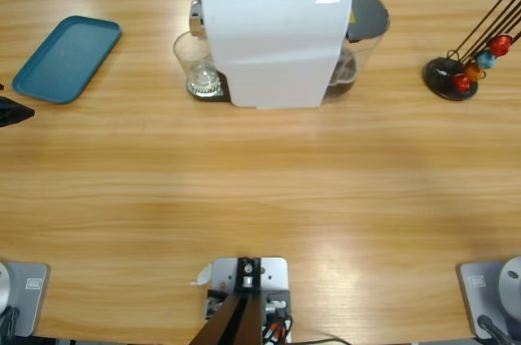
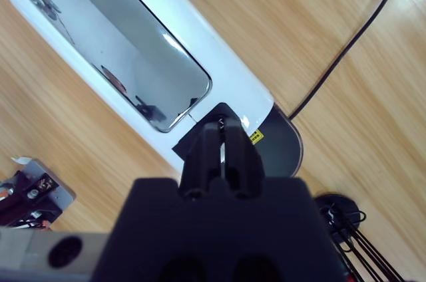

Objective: Pour coffee

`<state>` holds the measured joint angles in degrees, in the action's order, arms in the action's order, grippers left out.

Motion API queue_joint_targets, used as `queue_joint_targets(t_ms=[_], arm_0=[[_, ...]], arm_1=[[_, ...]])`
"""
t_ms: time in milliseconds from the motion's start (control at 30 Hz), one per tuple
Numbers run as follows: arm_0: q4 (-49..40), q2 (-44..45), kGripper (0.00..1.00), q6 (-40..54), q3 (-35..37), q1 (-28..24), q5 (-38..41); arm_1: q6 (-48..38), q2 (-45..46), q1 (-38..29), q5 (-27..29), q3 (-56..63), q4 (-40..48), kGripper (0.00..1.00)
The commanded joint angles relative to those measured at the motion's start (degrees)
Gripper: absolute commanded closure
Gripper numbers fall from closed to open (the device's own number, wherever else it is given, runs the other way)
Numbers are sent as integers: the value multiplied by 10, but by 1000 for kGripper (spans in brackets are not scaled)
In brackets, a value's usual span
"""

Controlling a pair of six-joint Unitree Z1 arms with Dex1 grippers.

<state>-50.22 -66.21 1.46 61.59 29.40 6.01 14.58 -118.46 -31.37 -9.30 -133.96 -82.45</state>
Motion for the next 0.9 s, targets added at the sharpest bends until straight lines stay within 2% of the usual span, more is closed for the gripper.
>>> queue_joint_targets(t_ms=[33, 367, 467, 567, 633, 767, 800, 900], arm_0=[[-2, -18, 188, -6, -12, -6, -8], [-2, -18, 188, -6, -12, -6, -8], [-2, -18, 188, -6, -12, -6, -8], [-2, -21, 188, -6, -11, -6, -8], [-2, -22, 188, -6, -11, -6, -8], [-2, -21, 188, -6, -11, -6, -7], [-3, -21, 188, -6, -10, -6, -7], [-3, -22, 188, -6, -8, -6, -6]], arm_1=[[9, -36, 8, 7, 9, -3, 1000], [9, -33, 9, 16, 6, -3, 1000], [7, -10, 11, 40, -13, -3, 1000], [1, 19, 20, 41, -20, -4, 995], [-6, 42, 23, 37, -16, -4, 456], [-7, 85, 24, 22, 48, -4, 243], [-7, 98, 24, 21, 70, -3, 216], [-6, 152, 24, 2, 171, 37, 216]])
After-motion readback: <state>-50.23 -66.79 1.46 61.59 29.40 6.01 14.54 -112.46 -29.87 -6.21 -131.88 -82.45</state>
